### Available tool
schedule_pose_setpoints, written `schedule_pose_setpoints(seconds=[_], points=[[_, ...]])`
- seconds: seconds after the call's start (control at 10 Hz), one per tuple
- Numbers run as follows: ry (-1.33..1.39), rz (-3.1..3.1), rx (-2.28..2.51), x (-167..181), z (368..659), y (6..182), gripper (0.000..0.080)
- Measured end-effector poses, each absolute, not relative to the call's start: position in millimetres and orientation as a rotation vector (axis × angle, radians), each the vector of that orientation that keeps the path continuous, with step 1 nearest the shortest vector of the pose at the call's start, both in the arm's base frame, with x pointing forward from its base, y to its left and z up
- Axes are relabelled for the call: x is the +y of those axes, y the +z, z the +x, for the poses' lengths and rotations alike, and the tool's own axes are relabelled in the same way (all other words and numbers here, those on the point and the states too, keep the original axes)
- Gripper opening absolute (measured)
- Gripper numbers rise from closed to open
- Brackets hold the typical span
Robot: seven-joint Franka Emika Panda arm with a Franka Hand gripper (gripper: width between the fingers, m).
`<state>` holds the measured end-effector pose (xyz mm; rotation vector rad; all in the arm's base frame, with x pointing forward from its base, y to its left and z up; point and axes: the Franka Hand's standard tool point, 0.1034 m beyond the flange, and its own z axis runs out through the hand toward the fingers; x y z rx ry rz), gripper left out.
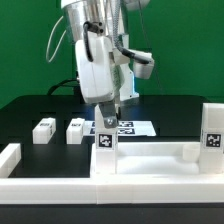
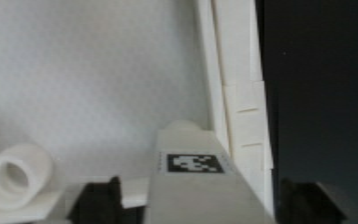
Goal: Assemble desk
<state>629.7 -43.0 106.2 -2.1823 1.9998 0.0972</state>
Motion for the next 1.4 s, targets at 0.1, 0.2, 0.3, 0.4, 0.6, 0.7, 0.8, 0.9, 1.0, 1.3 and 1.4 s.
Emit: schedule_pose_setpoints(seconds=[0.1, 0.2, 0.3, 0.4, 0.6, 0.7, 0.8, 0.9, 1.0, 1.3, 1.4], points=[[0.078, -2.332, 1.806, -47, 632, 109.2, 0.0543], [0.079, -2.482, 1.579, -46, 630, 108.1, 0.0627], [0.076, -2.529, 1.502, -47, 627, 105.3, 0.0645], [0.065, -2.576, 1.428, -48, 627, 105.2, 0.0645], [0.044, -2.673, 1.245, -50, 626, 105.0, 0.0648], [0.03, -2.744, 1.108, -50, 627, 105.0, 0.0649], [-0.057, -2.94, 0.706, -50, 636, 106.3, 0.0649], [-0.108, -2.956, 0.626, -46, 639, 104.5, 0.0649], [-0.088, -2.926, 0.73, -47, 637, 103.7, 0.0622], [-0.073, -2.858, 0.948, -47, 637, 103.4, 0.0443], [-0.063, -2.817, 1.074, -51, 635, 102.4, 0.0301]])
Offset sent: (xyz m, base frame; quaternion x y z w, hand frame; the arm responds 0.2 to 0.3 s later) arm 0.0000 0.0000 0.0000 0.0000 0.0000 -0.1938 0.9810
